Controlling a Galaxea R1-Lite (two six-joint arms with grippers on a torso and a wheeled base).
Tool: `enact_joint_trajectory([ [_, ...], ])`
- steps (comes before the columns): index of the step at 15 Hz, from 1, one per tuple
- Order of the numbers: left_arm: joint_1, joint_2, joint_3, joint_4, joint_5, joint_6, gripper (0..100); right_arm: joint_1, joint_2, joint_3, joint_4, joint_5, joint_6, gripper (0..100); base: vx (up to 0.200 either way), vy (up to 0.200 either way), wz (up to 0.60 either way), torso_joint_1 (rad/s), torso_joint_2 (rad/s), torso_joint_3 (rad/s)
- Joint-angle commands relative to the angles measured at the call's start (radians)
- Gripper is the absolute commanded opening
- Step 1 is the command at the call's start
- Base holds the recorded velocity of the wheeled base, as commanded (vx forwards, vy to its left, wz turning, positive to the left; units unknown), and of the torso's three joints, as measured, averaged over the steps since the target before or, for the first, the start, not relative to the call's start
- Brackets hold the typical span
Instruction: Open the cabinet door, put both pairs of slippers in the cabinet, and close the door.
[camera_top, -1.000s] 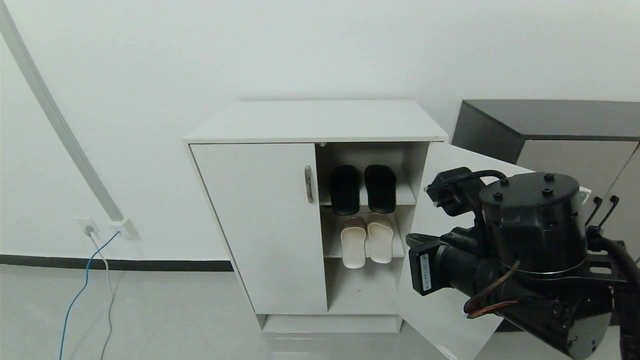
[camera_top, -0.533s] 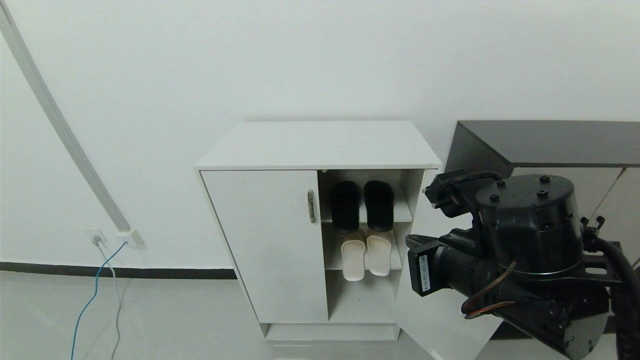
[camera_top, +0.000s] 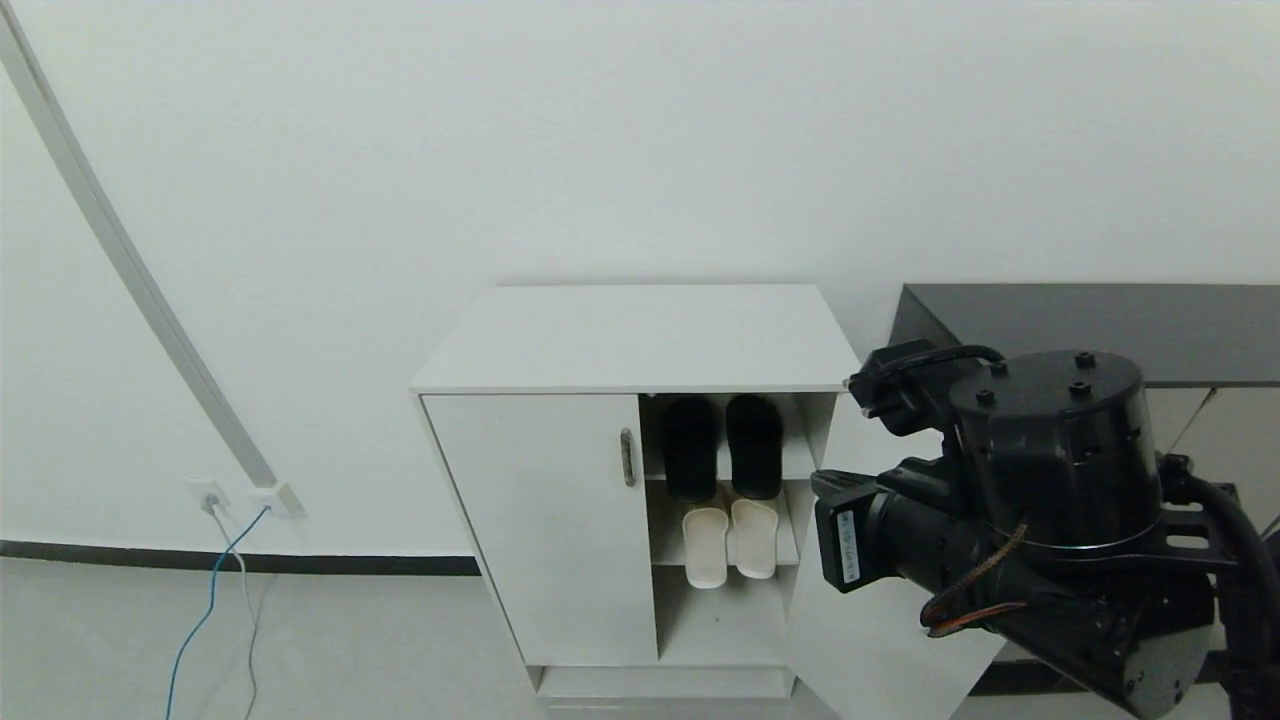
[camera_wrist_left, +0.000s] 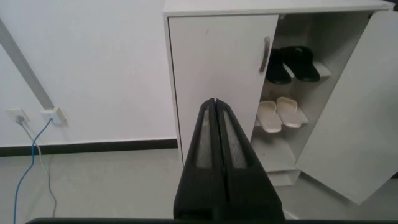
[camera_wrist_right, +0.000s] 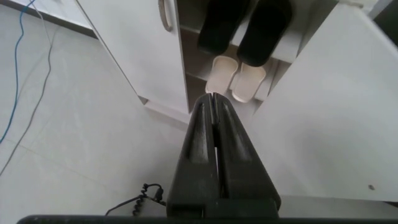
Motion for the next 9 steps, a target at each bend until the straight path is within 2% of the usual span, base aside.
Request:
enact_joint_trajectory([
  [1, 0.001, 0.0, 0.0, 0.0, 0.0, 0.0, 0, -0.001, 0.003, 0.001, 0.0, 0.0, 0.0, 0, 0.0, 0.0, 0.0, 0.266, -0.6, -0.33],
  [4, 0.001, 0.0, 0.0, 0.0, 0.0, 0.0, 0, -0.001, 0.002, 0.007, 0.0, 0.0, 0.0, 0, 0.0, 0.0, 0.0, 0.24, -0.53, -0.295],
  [9, 0.001, 0.0, 0.0, 0.0, 0.0, 0.0, 0, -0.001, 0.002, 0.018, -0.006, -0.002, -0.02, 0, 0.0, 0.0, 0.0, 0.177, -0.38, -0.204],
])
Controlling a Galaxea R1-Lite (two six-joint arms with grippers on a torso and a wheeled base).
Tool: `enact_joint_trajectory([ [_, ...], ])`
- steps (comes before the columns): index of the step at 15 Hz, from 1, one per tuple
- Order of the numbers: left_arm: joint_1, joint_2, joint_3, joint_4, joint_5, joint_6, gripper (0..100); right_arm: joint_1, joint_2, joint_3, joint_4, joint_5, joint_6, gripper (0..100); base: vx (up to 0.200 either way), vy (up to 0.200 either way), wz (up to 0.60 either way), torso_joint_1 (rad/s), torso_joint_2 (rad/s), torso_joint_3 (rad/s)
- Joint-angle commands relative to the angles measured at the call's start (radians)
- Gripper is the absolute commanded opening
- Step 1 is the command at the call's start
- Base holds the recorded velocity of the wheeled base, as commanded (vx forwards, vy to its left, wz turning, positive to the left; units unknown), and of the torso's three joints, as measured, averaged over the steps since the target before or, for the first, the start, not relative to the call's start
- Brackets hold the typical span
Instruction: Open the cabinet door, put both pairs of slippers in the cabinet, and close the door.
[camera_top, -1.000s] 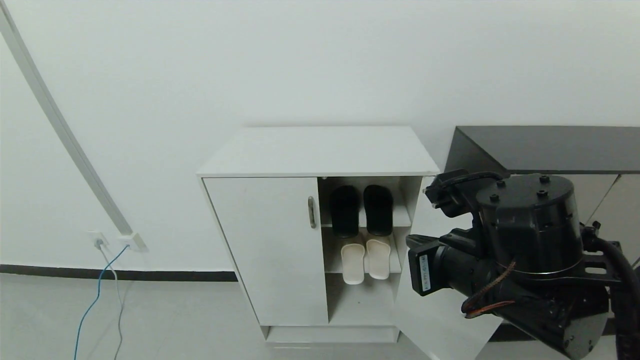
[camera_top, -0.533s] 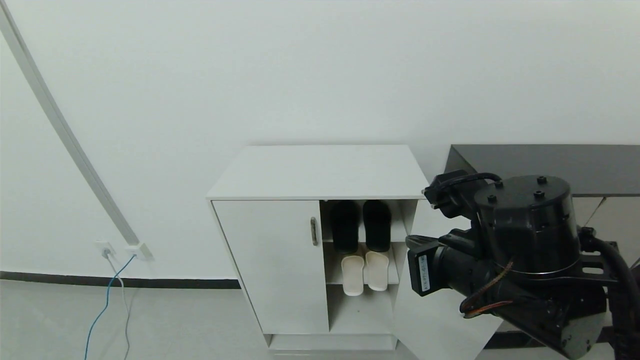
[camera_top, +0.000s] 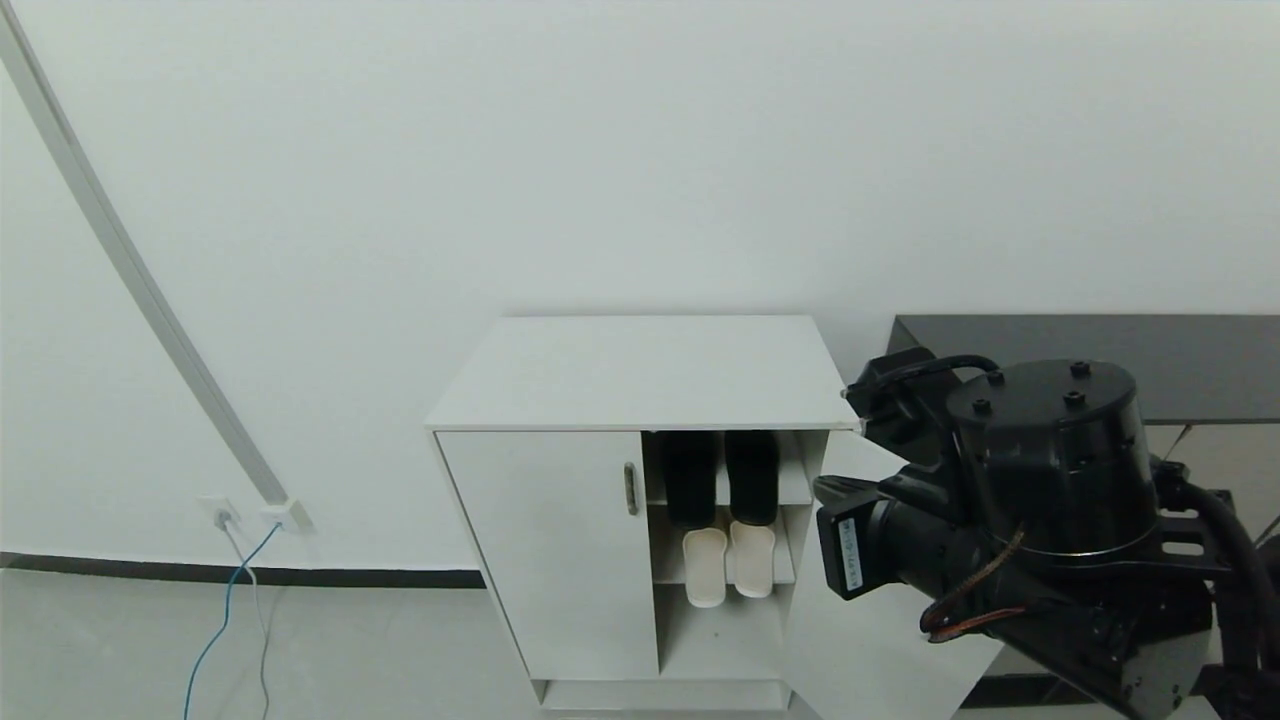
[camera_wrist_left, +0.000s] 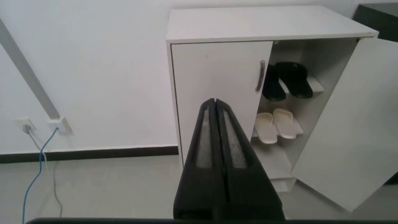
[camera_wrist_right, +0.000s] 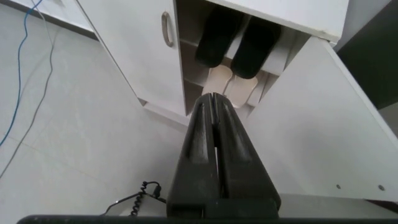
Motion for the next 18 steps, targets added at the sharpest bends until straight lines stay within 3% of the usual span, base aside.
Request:
enact_joint_trajectory([
  [1, 0.0, 0.0, 0.0, 0.0, 0.0, 0.0, 0, 0.001, 0.001, 0.006, -0.009, 0.0, -0.001, 0, 0.0, 0.0, 0.0, 0.051, -0.08, -0.046],
  [7, 0.0, 0.0, 0.0, 0.0, 0.0, -0.003, 0, 0.001, 0.004, 0.035, -0.06, 0.0, -0.035, 0, 0.0, 0.0, 0.0, 0.0, 0.0, 0.0],
  [14, 0.0, 0.0, 0.0, 0.0, 0.0, -0.003, 0, -0.015, 0.011, 0.038, -0.062, 0.001, -0.035, 0, 0.0, 0.0, -0.6, 0.005, 0.0, 0.004],
  [18, 0.0, 0.0, 0.0, 0.0, 0.0, -0.001, 0, -0.029, 0.024, 0.041, -0.078, 0.001, -0.037, 0, 0.0, 0.0, 0.0, 0.0, 0.0, 0.0],
])
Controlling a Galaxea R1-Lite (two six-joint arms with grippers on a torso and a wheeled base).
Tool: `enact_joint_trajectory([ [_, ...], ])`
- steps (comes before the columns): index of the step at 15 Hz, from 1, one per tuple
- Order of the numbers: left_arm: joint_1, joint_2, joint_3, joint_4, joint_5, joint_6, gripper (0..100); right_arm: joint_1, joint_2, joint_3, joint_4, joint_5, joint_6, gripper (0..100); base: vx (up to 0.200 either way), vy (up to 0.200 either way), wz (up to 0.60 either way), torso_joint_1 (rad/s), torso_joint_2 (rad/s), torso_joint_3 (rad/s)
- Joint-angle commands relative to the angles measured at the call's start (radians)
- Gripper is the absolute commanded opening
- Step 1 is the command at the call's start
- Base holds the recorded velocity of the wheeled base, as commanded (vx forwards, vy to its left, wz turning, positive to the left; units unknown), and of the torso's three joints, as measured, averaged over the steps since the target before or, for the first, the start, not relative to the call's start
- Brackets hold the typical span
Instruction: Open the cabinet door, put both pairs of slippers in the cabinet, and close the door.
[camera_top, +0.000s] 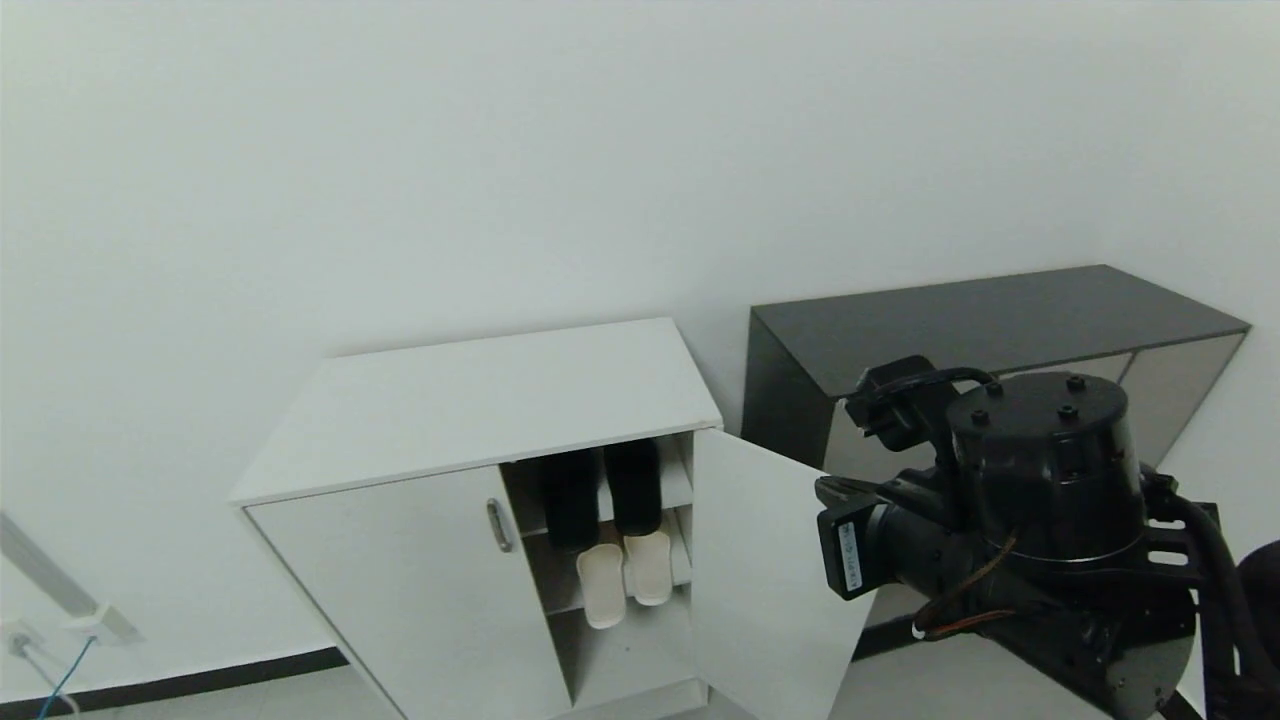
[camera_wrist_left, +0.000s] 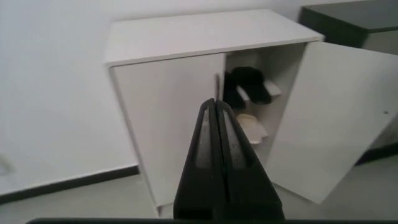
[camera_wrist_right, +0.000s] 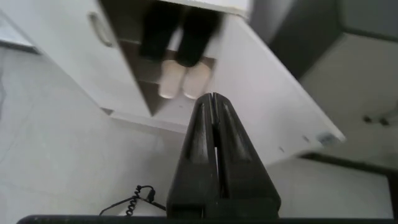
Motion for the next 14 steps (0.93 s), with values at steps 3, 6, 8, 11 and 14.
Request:
enact_joint_trajectory([
  [3, 0.001, 0.0, 0.0, 0.0, 0.0, 0.0, 0, -0.01, 0.018, 0.001, -0.009, 0.0, 0.0, 0, 0.0, 0.0, 0.0, 0.0, 0.0, 0.0],
  [6, 0.001, 0.0, 0.0, 0.0, 0.0, 0.0, 0, -0.021, 0.03, 0.001, -0.029, 0.0, -0.011, 0, -0.067, 0.0, 0.0, 0.001, 0.0, -0.001],
  [8, 0.001, 0.0, 0.0, 0.0, 0.0, -0.001, 0, -0.05, 0.047, 0.007, -0.043, -0.002, -0.028, 0, 0.0, 0.0, 0.0, 0.0, 0.0, 0.0],
  [11, 0.001, 0.0, 0.0, 0.0, 0.0, -0.001, 0, -0.128, 0.113, -0.01, -0.107, -0.008, -0.034, 0, 0.0, 0.0, 0.0, 0.0, 0.0, 0.0],
  [14, 0.001, 0.0, 0.0, 0.0, 0.0, -0.001, 0, -0.293, 0.236, -0.145, -0.114, 0.003, -0.032, 0, 0.0, 0.0, 0.0, 0.0, 0.0, 0.0],
])
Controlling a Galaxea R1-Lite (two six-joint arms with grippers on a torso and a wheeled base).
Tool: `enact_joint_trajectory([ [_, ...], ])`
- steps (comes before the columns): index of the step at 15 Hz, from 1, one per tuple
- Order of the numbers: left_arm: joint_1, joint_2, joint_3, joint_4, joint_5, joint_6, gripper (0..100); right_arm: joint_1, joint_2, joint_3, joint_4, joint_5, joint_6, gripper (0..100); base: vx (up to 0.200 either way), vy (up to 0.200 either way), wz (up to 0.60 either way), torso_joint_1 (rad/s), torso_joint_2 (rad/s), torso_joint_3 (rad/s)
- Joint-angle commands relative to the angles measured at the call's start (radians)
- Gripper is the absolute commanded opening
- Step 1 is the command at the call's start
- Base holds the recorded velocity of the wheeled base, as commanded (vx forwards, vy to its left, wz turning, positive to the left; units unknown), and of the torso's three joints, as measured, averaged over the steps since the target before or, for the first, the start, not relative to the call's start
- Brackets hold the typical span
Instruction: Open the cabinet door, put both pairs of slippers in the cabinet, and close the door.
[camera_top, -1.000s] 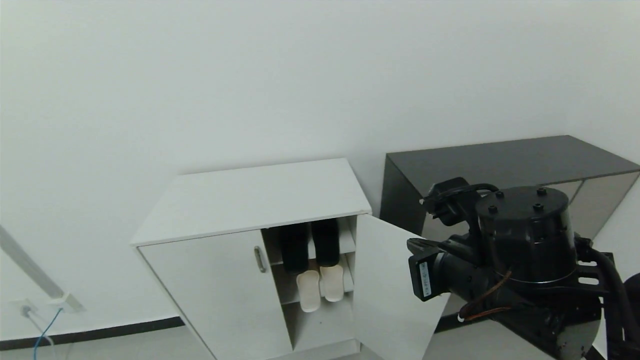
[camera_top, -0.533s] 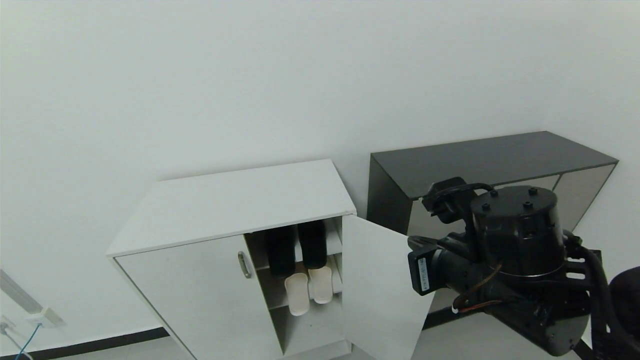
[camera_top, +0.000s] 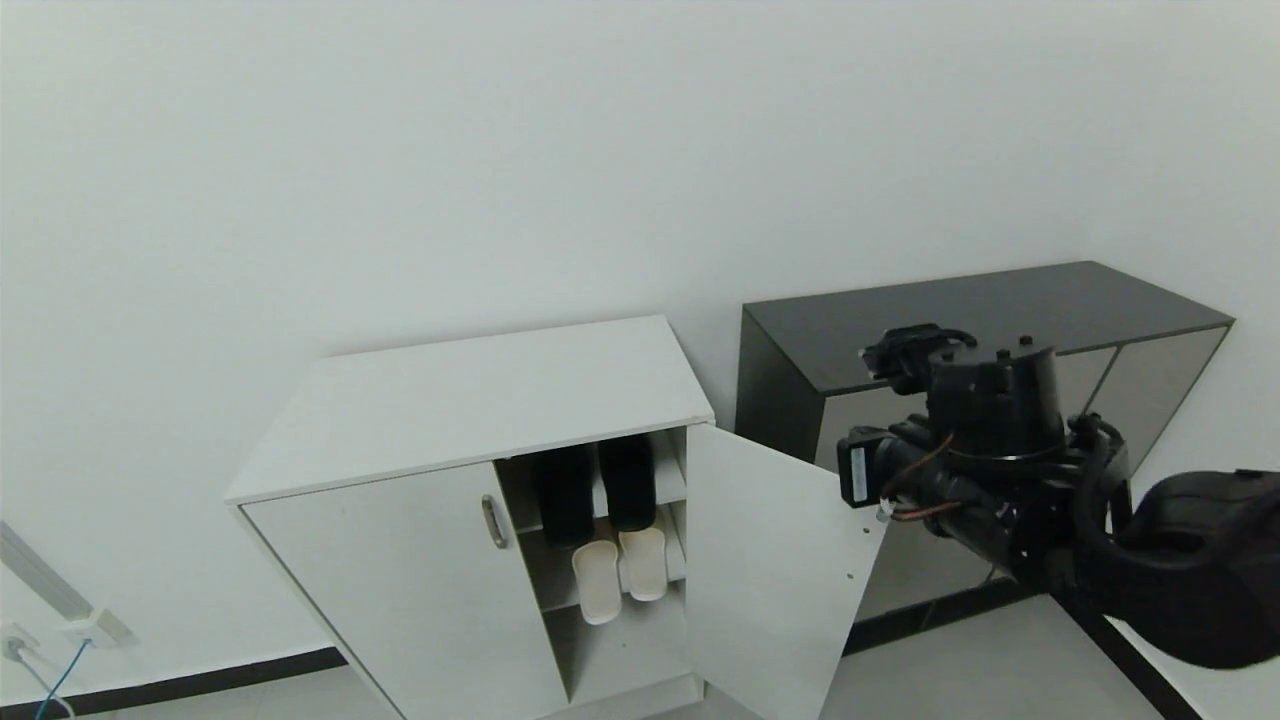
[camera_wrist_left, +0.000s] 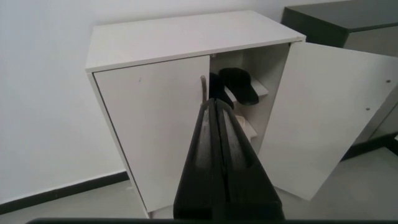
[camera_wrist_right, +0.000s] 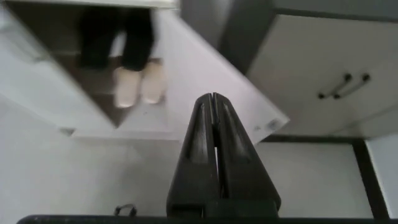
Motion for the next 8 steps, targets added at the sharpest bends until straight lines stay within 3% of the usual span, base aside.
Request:
enact_joint_trajectory([
  [1, -0.001, 0.0, 0.0, 0.0, 0.0, 0.0, 0, -0.101, 0.112, -0.096, -0.002, 0.006, 0.006, 0, 0.0, 0.0, 0.0, 0.0, 0.0, 0.0],
  [2, -0.001, 0.0, 0.0, 0.0, 0.0, 0.0, 0, -0.167, 0.158, -0.12, -0.022, 0.066, 0.009, 0, 0.0, 0.0, 0.0, 0.0, 0.0, 0.0],
  [4, -0.001, 0.0, 0.0, 0.0, 0.0, 0.0, 0, -0.214, 0.208, -0.131, -0.047, 0.106, 0.009, 0, 0.0, 0.0, 0.0, 0.0, 0.0, 0.0],
  [8, -0.001, 0.0, 0.0, 0.0, 0.0, 0.0, 0, -0.248, 0.313, -0.177, -0.048, 0.17, 0.057, 0, 0.0, 0.0, 0.0, 0.0, 0.0, 0.0],
])
